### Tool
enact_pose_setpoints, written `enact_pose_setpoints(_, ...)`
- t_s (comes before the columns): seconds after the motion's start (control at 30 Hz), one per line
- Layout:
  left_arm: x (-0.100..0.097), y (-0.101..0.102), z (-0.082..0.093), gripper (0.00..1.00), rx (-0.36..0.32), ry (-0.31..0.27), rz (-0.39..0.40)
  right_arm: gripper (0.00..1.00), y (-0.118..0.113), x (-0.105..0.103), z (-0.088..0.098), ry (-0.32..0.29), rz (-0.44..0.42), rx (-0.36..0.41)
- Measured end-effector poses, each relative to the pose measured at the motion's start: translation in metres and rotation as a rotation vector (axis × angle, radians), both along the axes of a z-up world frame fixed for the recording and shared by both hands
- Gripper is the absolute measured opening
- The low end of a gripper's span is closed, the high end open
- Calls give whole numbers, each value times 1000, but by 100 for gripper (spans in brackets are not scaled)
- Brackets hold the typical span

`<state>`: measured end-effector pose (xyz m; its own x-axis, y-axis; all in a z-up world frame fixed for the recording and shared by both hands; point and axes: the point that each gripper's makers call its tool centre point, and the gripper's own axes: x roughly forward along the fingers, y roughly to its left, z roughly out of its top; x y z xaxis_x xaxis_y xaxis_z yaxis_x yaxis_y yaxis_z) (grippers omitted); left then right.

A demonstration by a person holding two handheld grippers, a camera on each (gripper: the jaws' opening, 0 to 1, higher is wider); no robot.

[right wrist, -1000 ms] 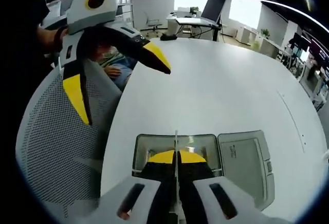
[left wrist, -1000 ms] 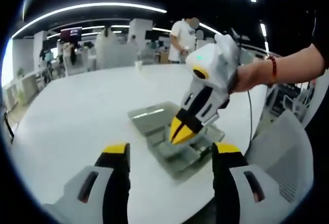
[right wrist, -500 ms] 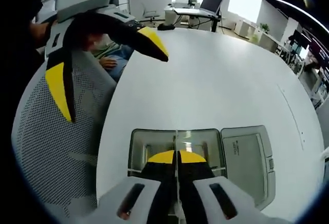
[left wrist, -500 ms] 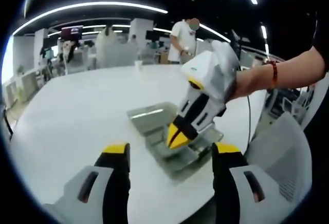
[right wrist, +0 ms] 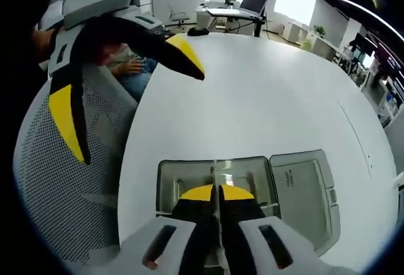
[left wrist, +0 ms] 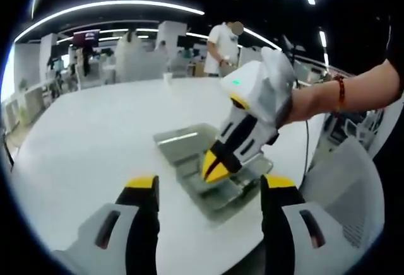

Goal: Insert the divider into the dual guide fixture by aligning both edges with the guide slots and pushing it downward to the bottom, including one-sided entry, uneven engagement, binding, and posture correction.

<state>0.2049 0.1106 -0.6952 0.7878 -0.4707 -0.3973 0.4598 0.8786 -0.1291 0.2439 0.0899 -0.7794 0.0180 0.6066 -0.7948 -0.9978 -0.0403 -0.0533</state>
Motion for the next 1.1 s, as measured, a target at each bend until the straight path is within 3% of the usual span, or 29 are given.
enact_pose_setpoints(0.07, 0, -1, 1, 64, 7, 0, -10, 1, 2, 2, 6, 19, -70, 54)
enact_pose_setpoints(0.2, 0, -4, 2, 65, 10, -1, -23, 14, -2, 8, 23, 23, -145, 136)
enact_pose_setpoints(0.37, -1, -9, 6, 65, 18, -6, -50, 16, -15, 15, 42, 24, -236, 202)
enact_pose_setpoints(0.53, -2, -18, 8, 66, 21, -2, -89, 18, -34, 12, 51, 27, -304, 227)
enact_pose_setpoints(0.83, -4, -25, 13, 69, 3, 3, -131, 26, -73, 4, 81, 22, -457, 339)
enact_pose_setpoints(1.1, -10, -34, 20, 73, -12, -1, -188, 39, -110, -9, 94, 6, -562, 389)
